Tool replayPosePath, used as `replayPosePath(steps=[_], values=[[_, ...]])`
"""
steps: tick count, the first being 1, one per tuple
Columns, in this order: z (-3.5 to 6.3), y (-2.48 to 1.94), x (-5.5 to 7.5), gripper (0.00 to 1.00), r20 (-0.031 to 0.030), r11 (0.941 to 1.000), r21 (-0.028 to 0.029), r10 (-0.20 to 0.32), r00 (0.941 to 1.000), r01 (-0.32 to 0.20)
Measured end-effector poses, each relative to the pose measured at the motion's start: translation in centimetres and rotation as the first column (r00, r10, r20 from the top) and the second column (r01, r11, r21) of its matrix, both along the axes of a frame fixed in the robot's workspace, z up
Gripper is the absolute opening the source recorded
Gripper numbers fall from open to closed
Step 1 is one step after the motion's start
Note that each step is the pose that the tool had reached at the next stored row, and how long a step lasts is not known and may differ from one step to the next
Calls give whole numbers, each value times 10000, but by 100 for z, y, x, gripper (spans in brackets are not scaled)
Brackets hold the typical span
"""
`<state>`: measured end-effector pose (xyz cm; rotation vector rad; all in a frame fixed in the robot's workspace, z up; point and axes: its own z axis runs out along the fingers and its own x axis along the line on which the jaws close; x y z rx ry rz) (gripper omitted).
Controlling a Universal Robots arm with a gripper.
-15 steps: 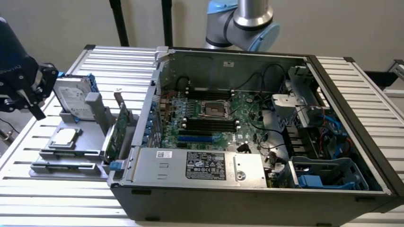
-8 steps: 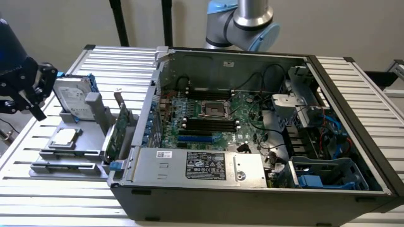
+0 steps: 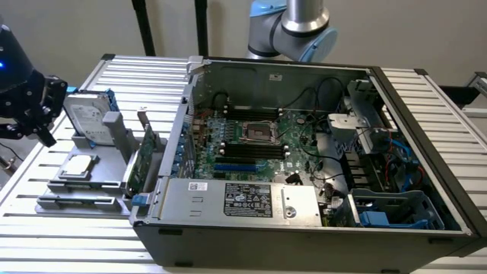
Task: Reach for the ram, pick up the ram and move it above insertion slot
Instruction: 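Pick up the ram and move it above insertion slot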
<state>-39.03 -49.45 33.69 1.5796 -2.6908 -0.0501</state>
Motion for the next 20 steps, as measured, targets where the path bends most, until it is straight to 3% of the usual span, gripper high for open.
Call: replayPosePath(steps=[3, 7, 16, 20], values=[[-8, 0, 0, 11, 0, 9985, 0, 544, 9985, -544], [-18, 0, 0, 11, 0, 9918, -1, 1277, 9918, -1277], [-35, 0, 0, 11, 5, 9613, -1, 2756, 9613, -2756], [-36, -1, 2, 12, 8, 9600, -1, 2801, 9600, -2801]])
